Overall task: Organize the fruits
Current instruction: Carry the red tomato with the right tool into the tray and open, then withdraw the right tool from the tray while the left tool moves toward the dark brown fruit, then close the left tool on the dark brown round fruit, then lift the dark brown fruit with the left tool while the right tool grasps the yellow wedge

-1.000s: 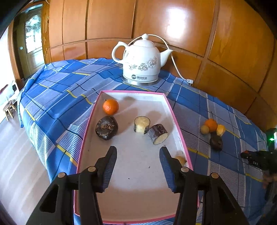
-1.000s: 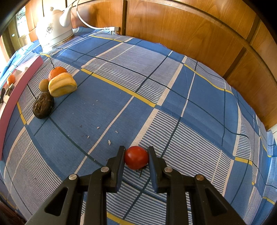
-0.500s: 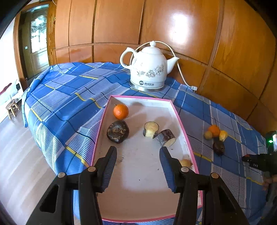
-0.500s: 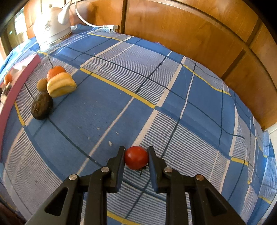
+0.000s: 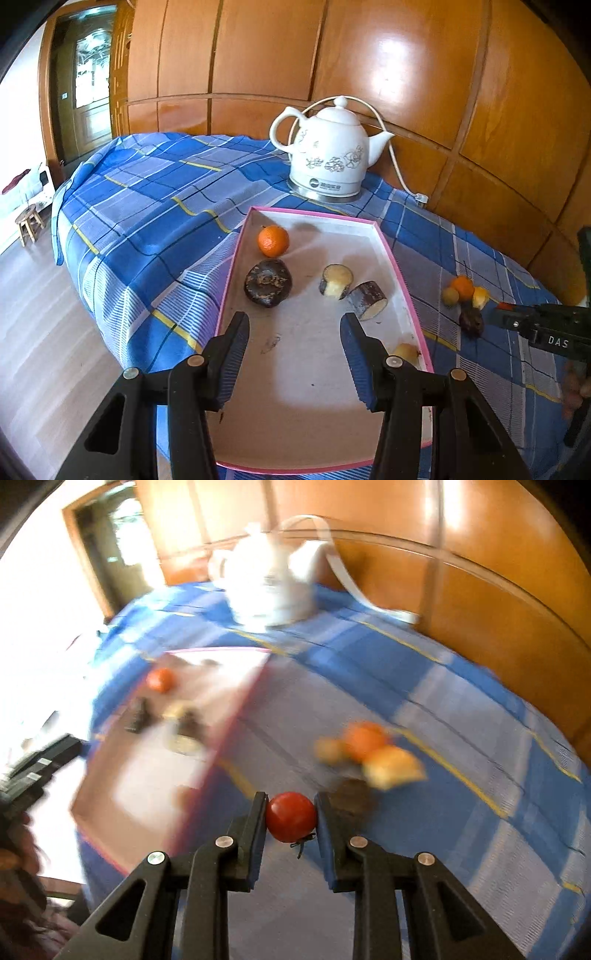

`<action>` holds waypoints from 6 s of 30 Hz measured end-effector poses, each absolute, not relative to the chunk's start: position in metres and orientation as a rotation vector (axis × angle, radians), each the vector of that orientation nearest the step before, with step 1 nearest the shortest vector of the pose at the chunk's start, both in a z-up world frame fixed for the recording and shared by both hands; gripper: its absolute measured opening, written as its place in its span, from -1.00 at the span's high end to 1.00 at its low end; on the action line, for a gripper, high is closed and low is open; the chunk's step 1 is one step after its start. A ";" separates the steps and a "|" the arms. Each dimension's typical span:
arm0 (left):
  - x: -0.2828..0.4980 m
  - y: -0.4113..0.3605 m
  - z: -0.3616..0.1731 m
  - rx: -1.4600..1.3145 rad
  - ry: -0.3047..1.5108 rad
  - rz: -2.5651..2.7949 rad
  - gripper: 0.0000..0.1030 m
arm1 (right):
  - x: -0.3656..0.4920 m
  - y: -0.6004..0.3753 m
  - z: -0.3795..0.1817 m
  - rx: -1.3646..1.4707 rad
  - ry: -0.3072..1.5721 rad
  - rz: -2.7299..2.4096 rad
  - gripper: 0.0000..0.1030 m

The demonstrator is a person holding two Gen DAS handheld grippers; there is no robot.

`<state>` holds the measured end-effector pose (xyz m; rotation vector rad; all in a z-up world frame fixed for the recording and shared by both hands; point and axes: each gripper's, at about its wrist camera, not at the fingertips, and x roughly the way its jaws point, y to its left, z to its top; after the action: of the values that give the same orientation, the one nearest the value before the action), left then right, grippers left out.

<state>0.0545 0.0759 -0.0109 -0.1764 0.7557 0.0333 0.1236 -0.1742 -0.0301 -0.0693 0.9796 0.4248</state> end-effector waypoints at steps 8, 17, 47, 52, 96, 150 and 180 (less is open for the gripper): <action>0.052 0.094 -0.019 -0.205 0.773 0.067 -0.01 | 0.127 -0.071 -0.041 -0.110 1.019 0.630 0.51; 0.051 0.099 -0.025 -0.215 0.789 0.069 -0.01 | 0.144 -0.047 -0.075 -0.207 1.071 0.573 0.35; 0.039 0.048 -0.005 -0.073 0.746 -0.027 -0.01 | 0.091 -0.189 -0.028 -0.081 0.944 0.400 0.31; 0.039 0.040 -0.004 -0.053 0.746 -0.037 -0.01 | 0.090 -0.218 -0.026 -0.075 0.945 0.344 0.31; 0.073 -0.071 -0.015 0.112 0.837 -0.286 -0.01 | 0.108 -0.374 -0.070 0.157 1.098 -0.064 0.31; 0.080 -0.140 -0.089 0.167 0.856 -0.482 0.08 | 0.128 -0.273 -0.051 -0.006 1.021 0.309 -0.22; 0.079 -0.140 -0.089 0.164 0.850 -0.489 0.07 | 0.110 -0.295 -0.088 -0.096 1.153 0.221 0.05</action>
<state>0.0791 -0.1399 -0.0894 0.1638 0.8500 -0.4894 0.1097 -0.2952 -0.0883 -0.0965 1.1528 0.2205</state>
